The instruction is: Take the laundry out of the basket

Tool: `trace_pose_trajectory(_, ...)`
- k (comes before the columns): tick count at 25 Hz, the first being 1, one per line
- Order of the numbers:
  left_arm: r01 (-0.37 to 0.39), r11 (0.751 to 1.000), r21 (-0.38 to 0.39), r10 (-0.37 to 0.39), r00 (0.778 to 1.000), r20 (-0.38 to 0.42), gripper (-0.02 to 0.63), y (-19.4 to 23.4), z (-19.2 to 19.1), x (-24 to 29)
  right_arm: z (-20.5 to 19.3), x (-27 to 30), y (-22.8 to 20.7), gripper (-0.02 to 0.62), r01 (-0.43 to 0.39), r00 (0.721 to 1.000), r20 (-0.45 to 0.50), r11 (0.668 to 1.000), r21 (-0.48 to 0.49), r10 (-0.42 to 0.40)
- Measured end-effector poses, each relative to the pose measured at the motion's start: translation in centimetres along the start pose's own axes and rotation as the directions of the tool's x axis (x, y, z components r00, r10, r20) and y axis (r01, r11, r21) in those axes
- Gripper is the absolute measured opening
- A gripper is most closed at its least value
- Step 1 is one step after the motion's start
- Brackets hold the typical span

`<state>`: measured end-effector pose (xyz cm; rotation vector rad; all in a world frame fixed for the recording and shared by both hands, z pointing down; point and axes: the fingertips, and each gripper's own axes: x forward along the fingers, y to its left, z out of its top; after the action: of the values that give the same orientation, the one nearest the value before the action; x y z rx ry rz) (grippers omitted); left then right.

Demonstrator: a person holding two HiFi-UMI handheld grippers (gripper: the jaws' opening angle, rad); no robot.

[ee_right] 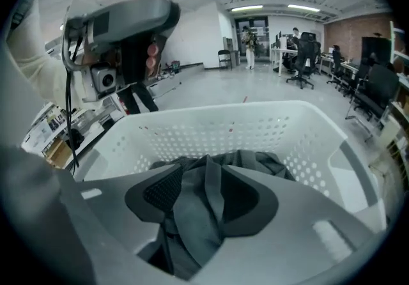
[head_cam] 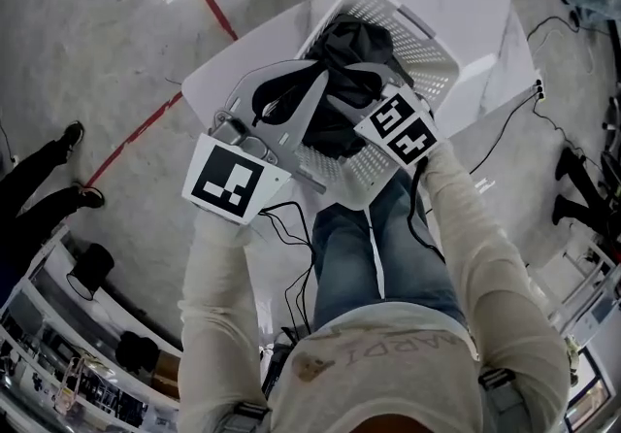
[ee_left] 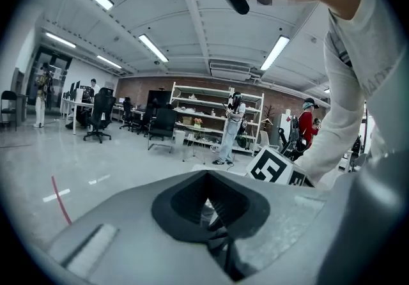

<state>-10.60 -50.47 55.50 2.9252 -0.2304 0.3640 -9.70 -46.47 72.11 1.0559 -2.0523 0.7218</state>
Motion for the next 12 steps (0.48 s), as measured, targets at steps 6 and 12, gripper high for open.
trace_pose_trajectory(6, 0.018, 1.000, -0.010, -0.018, 1.000, -0.001, 0.000, 0.2, -1.2, 0.9, -3.3, 3.3, 0.9, 0.345, -0.067, 0.979, -0.199, 0.987, -0.147, 0.037)
trace_pose_trajectory(12, 0.023, 1.000, -0.010, -0.023, 1.000, -0.003, 0.000, 0.3, -1.5, 1.1, -6.7, 7.0, 1.7, 0.430, -0.128, 0.931, -0.364, 0.954, -0.270, 0.022)
